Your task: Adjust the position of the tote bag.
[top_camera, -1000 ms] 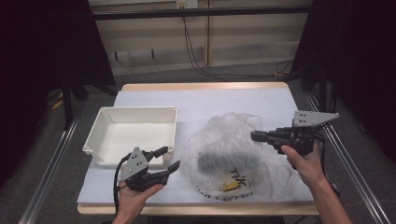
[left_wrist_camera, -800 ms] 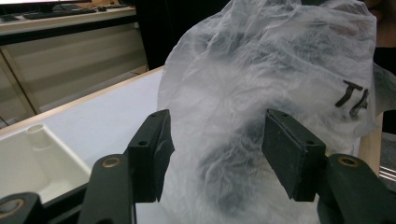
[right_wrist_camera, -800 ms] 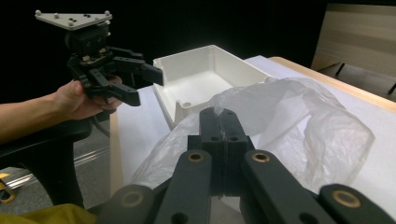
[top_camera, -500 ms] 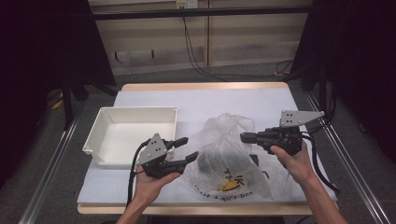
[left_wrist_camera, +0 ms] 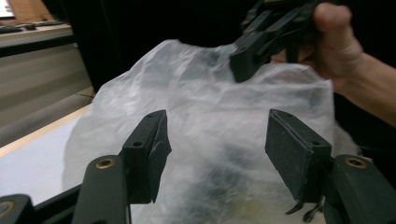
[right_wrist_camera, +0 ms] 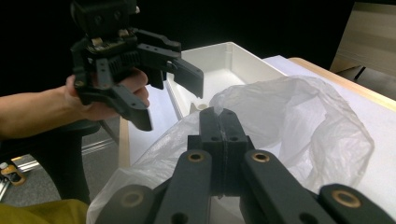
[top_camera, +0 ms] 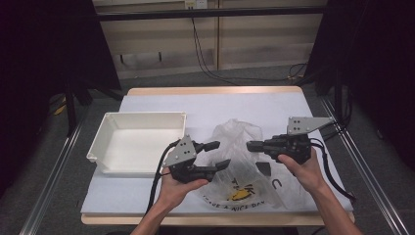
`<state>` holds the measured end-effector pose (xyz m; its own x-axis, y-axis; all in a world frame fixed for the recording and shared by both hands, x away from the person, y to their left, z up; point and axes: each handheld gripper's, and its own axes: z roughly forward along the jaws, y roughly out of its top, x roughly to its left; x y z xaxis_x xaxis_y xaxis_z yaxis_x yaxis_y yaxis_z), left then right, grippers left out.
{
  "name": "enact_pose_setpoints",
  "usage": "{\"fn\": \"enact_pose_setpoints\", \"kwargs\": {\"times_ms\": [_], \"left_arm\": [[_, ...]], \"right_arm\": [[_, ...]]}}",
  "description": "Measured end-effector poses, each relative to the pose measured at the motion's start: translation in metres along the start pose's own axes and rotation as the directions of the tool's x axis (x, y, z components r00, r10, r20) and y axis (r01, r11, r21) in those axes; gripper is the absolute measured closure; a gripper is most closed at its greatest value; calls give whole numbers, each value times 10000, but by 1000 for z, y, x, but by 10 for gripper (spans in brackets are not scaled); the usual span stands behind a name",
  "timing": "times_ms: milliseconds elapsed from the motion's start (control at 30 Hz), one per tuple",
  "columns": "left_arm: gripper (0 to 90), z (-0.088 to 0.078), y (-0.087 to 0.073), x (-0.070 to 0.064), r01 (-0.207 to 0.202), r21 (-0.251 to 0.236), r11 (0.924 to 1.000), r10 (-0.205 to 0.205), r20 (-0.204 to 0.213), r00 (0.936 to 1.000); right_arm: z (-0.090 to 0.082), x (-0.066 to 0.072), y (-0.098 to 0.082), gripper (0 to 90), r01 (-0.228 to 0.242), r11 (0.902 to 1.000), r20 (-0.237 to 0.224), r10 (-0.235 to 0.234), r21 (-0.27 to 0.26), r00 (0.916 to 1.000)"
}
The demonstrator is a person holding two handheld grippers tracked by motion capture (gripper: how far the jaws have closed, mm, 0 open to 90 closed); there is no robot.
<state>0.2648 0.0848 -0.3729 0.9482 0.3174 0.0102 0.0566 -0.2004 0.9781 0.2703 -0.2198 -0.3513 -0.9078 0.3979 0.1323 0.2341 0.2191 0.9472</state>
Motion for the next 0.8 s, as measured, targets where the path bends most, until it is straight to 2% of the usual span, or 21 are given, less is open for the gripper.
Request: {"fn": "enact_pose_setpoints", "kwargs": {"times_ms": [33,100,167,233,267,333,400,467,533,567,600,667,700,733,767,800], "left_arm": [[397,2,2,0,-99,-34,9999,99,122,9999],[395,8,4,-1,18,-127,9999,-16,161,9999],[382,14,4,0,-112,20,9999,111,382,9992],[335,20,2,1,-50,243,9997,41,382,9993],[295,24,1,2,34,286,9996,-41,233,9997],[277,31,1,4,215,323,9992,-230,453,9987],[268,38,-1,5,4,499,9988,-19,291,9996],[280,42,-1,6,19,501,9987,-42,455,9990],[340,44,-1,5,-262,594,9979,244,317,9992],[418,45,-2,5,-359,574,9977,335,428,9985],[462,46,-2,5,-250,593,9979,238,217,9995],[574,49,-5,6,-301,688,9972,272,417,9988],[610,50,-6,6,-319,792,9964,289,383,9988],[762,51,-8,6,-330,860,9957,289,478,9984],[762,51,-9,7,-318,896,9955,269,552,9981],[886,50,-10,8,-253,948,9952,201,559,9982]], "right_arm": [[0,0,0,900,-8,10000,-23,8,-33,10000],[1,1,0,900,-25,10000,-80,25,-45,10000],[3,2,1,900,56,10000,-59,-56,-13,10000],[3,4,3,900,104,9999,-29,-104,25,9999],[2,4,3,900,123,9999,-39,-123,-4,9999],[1,3,4,900,98,9999,-17,-98,-40,10000],[1,2,3,900,58,9999,-61,-59,-115,10000],[2,3,3,900,91,10000,-97,-92,-36,9999],[3,4,3,900,83,10000,-115,-83,0,9999],[3,4,3,900,115,9999,-90,-115,31,9999],[3,4,3,900,89,10000,-153,-90,-15,9998],[4,4,3,900,86,10000,-228,-87,-35,9997],[4,4,3,900,108,9999,-228,-108,-4,9997],[3,5,3,900,104,9999,-232,-104,-15,9997],[3,5,3,900,104,9999,-232,-104,-15,9997],[2,5,3,900,101,9999,-188,-102,-19,9998]]}}
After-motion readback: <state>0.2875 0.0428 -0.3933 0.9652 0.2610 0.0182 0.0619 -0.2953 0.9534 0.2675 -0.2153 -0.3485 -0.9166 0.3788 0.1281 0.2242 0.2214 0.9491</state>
